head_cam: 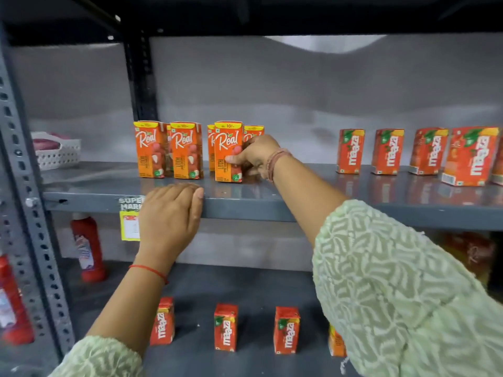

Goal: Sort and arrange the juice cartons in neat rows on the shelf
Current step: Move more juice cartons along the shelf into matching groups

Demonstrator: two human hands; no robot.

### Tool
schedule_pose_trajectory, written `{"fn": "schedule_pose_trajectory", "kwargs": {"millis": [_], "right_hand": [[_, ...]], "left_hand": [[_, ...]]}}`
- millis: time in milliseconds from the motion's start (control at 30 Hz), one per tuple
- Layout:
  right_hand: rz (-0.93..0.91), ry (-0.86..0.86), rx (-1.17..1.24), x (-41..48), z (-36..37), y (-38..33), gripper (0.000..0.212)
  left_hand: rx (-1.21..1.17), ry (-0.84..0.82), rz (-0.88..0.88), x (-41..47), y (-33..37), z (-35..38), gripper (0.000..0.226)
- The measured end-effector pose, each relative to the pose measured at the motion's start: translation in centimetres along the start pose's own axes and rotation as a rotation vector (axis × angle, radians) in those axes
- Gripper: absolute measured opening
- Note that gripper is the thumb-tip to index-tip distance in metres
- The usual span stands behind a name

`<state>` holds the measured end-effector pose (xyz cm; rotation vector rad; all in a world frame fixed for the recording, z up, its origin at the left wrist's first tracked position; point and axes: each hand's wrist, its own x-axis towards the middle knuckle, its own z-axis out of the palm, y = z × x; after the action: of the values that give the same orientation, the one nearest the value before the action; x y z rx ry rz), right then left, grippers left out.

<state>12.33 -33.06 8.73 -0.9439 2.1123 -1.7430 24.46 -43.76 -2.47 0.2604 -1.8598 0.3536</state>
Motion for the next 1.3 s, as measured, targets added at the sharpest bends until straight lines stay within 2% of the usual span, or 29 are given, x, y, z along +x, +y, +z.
{"fn": "schedule_pose_trajectory", "kwargs": {"millis": [133,267,467,667,967,1033,1100,1200,1300], "right_hand": [[0.034,0.031,-0.066,1.5,1.4,-0.2,0.047],[0.034,0.040,-0.081,2.4,1.8,0.1,0.030],[0.018,0.033,-0.308,2.6,2.9,0.7,0.058],[-0.011,0.087,-0.496,2.7,2.6,1.0,0.059],[-0.006,0.078,-0.491,2.1,2.2,0.9,0.061],[-0.078,0.146,-0.481,1.0,1.7,0.8,0.058],[-0.233,0.258,-0.460,-0.5,0.6,1.1,0.059],[-0.477,0.426,-0.380,-3.6,-2.6,2.6,0.039],[-0.593,0.567,-0.266,-6.5,-6.7,4.9,0.024]], "left_hand": [[-0.012,0.014,-0.020,-0.1,0.3,0.0,0.040],[-0.035,0.037,-0.063,0.0,0.6,0.1,0.042],[-0.026,0.027,-0.104,0.0,1.0,0.0,0.042],[-0.032,0.005,-0.113,0.0,1.0,-0.1,0.042],[-0.025,0.042,-0.094,-0.1,1.1,0.0,0.042],[-0.025,0.057,-0.083,-0.2,0.9,0.1,0.042],[-0.027,0.077,-0.103,-0.5,0.6,0.3,0.043],[-0.040,0.127,-0.158,0.0,1.8,0.7,0.043],[-0.041,0.161,-0.123,0.6,5.9,1.4,0.040]]}}
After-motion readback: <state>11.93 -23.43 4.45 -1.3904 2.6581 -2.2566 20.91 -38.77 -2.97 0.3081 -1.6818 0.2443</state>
